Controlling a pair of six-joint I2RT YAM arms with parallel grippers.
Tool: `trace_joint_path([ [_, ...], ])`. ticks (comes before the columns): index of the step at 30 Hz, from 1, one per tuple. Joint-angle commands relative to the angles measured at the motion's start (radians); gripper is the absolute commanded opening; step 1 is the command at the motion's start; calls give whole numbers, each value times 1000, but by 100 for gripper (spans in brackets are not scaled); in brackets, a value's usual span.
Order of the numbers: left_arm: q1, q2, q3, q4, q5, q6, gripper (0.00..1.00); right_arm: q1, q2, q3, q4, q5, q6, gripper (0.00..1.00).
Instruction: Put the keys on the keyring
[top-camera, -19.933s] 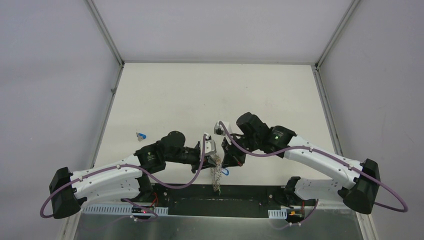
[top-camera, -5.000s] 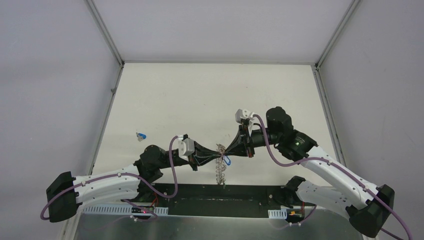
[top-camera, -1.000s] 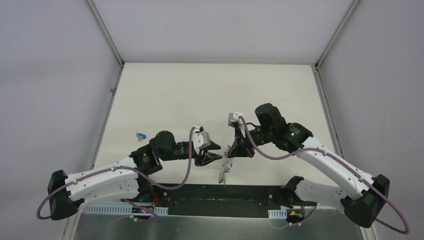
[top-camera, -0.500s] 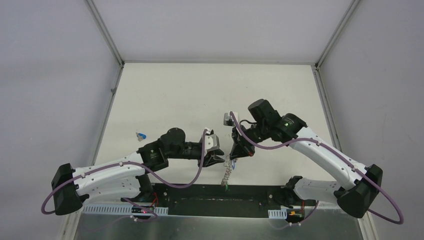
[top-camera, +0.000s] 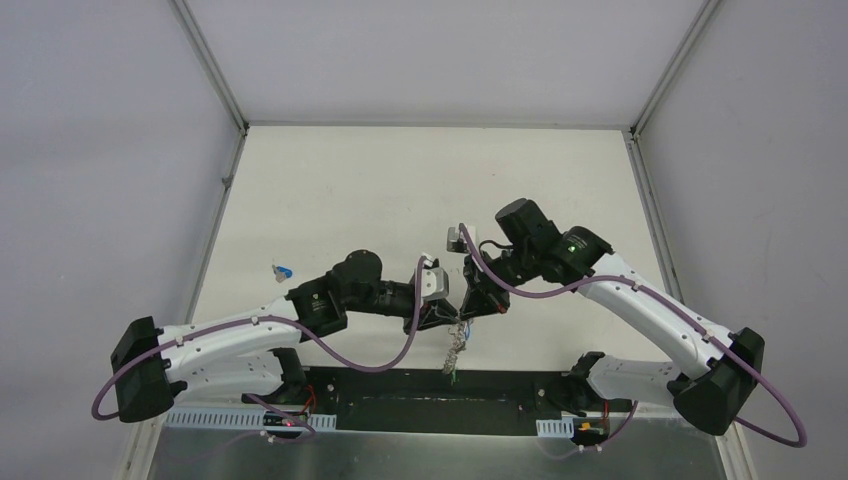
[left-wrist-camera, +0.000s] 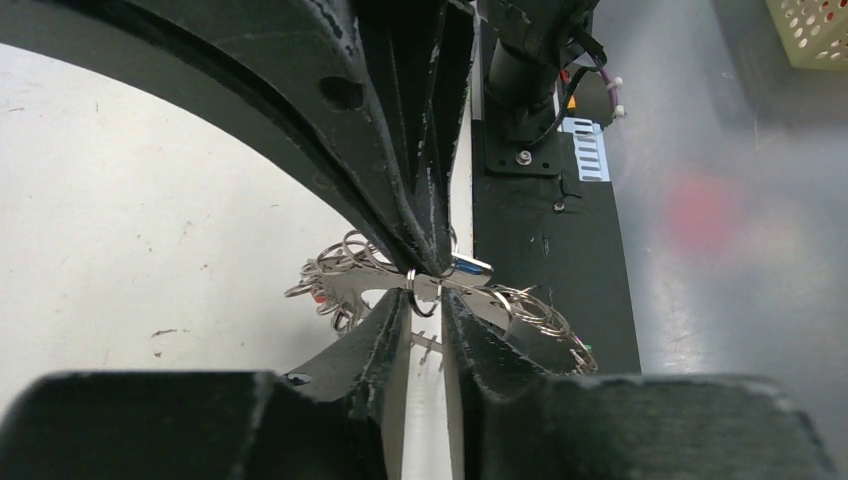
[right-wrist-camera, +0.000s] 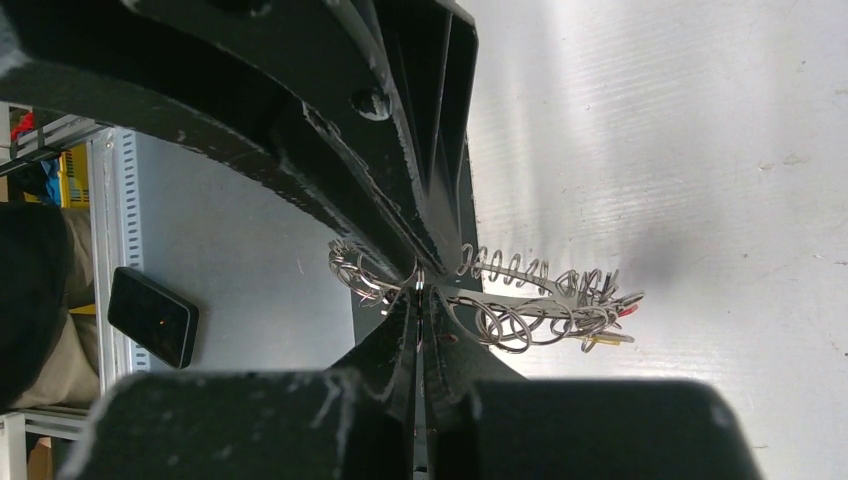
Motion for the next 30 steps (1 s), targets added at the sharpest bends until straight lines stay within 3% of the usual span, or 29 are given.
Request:
trace_joint_path([
  [1,-9,9,37,66,35,-21,13,5,-22,34,33,-40,-7,0],
  [5,-9,15,35,70,38,-20,0,5,-24,29,35,-39,-7,0],
  [9,-8,10,25,68,17,-23,0,6,-29,31,37,-25,-7,0],
  [11,-8,0,15,68,-10,-29,0,5,-29,39,35,-15,-4,12],
  [15,-9,-40,-8,71,-79,-43,0,5,-37,59,34,-1,3,49],
  [18,-8,-71,-27,78,-132,-54,0,5,-62,59,63,32,26,59],
  [22,-9,-112,-66,149,-171,-87,0,3,-113,33,146,94,69,62],
  [30,-9,-189,-212,450,-198,-130,0,3,-245,-82,337,106,144,61],
])
